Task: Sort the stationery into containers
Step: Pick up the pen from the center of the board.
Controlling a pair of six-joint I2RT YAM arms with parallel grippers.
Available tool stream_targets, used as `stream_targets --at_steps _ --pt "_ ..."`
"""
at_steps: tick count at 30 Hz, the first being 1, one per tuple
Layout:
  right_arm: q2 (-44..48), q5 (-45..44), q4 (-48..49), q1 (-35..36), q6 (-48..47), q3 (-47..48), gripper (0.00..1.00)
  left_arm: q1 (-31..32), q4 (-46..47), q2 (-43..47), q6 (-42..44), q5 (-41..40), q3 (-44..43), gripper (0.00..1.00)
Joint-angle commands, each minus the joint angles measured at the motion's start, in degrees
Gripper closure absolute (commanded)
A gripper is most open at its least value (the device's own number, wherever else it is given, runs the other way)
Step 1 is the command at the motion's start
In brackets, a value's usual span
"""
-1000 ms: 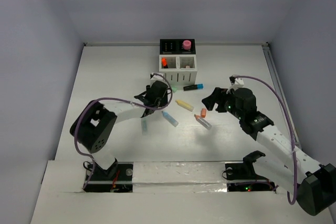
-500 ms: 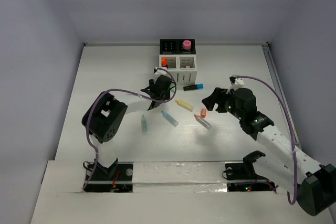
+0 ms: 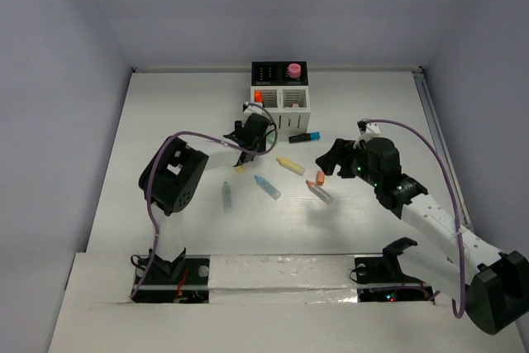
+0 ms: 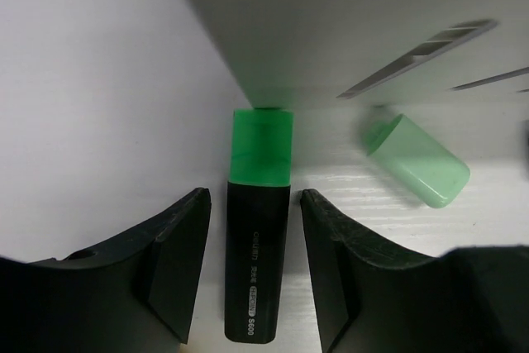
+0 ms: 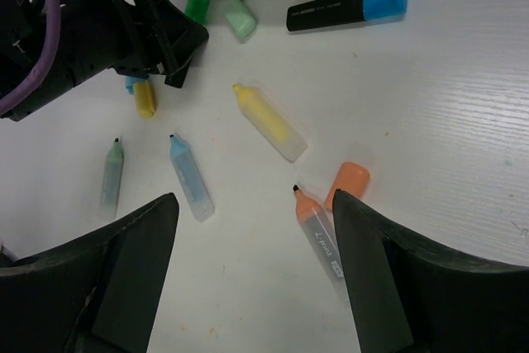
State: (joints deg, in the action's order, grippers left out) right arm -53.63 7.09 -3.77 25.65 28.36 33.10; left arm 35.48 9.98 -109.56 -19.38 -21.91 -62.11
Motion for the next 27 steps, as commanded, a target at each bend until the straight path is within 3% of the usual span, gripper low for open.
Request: stream_targets --at_steps 1,4,6,13,27 --pt "0.19 0.64 3.16 0.63 0.29 0.82 0.19 -0.77 1.10 -0.57 1.01 0.64 -2.49 0.55" --pt "0.01 0.55 3.07 0.63 0.29 0.74 0.19 -1.29 1.36 -1.09 1.09 1.08 -2.58 0.61" --pt "0.01 0.64 3.16 0.63 0.29 0.74 0.19 -1.30 1.71 -1.27 1.09 1.26 -2.41 0.74" --pt "0.10 0.64 3.16 0.63 0.38 0.65 0.19 -1.30 3.20 2.93 -0.57 2.05 2.15 0.98" --pt "-0.78 1.35 7.64 0.63 1.52 -1.90 0.19 1.78 6.45 30.43 -4.26 5.65 14.03 0.99"
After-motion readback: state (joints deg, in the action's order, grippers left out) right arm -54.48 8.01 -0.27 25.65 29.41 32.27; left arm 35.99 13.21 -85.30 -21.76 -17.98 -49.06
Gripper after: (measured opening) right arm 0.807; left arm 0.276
